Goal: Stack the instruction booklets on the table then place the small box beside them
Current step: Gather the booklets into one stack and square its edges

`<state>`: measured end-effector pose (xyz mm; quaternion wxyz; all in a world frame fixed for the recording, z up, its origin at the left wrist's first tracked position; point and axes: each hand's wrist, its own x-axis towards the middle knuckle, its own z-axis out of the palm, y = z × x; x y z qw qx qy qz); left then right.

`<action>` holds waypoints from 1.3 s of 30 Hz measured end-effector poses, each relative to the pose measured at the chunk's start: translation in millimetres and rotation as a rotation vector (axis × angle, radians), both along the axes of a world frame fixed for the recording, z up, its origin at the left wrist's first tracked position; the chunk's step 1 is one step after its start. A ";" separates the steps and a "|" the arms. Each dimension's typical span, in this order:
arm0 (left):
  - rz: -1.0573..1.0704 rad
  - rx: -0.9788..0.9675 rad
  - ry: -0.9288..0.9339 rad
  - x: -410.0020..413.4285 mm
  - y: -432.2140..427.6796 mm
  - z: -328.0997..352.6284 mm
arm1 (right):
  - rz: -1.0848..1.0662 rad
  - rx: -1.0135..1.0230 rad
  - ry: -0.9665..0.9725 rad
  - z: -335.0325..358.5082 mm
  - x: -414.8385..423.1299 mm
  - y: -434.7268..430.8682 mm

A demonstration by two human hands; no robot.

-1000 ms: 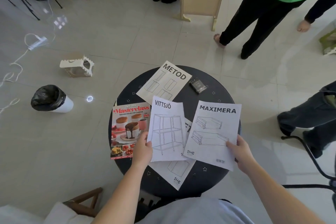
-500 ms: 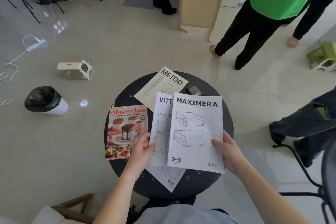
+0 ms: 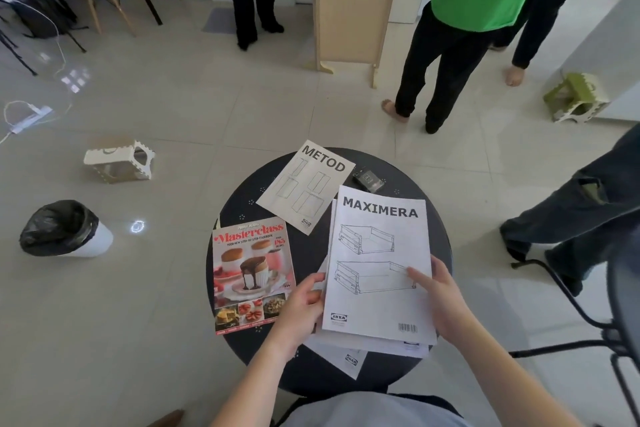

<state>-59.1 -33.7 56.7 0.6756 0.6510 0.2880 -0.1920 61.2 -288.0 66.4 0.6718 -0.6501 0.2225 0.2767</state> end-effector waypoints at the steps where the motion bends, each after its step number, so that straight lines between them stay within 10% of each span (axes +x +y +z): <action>1: -0.010 -0.013 -0.002 -0.2 1.7 -1.4 | -0.022 -0.015 0.003 -0.8 -2.5 1.5; 9: 0.078 -0.186 0.066 8.8 5.2 -0.8 | 0.061 -0.028 -0.047 3.1 -22.1 2.0; 22: -0.010 0.050 -0.059 30.5 -18.0 -25.8 | 0.053 -0.126 -0.077 0.3 -18.6 -5.5; 39: -0.451 0.977 0.225 47.2 -5.9 -90.3 | -0.062 -0.100 -0.043 -7.9 3.8 -52.9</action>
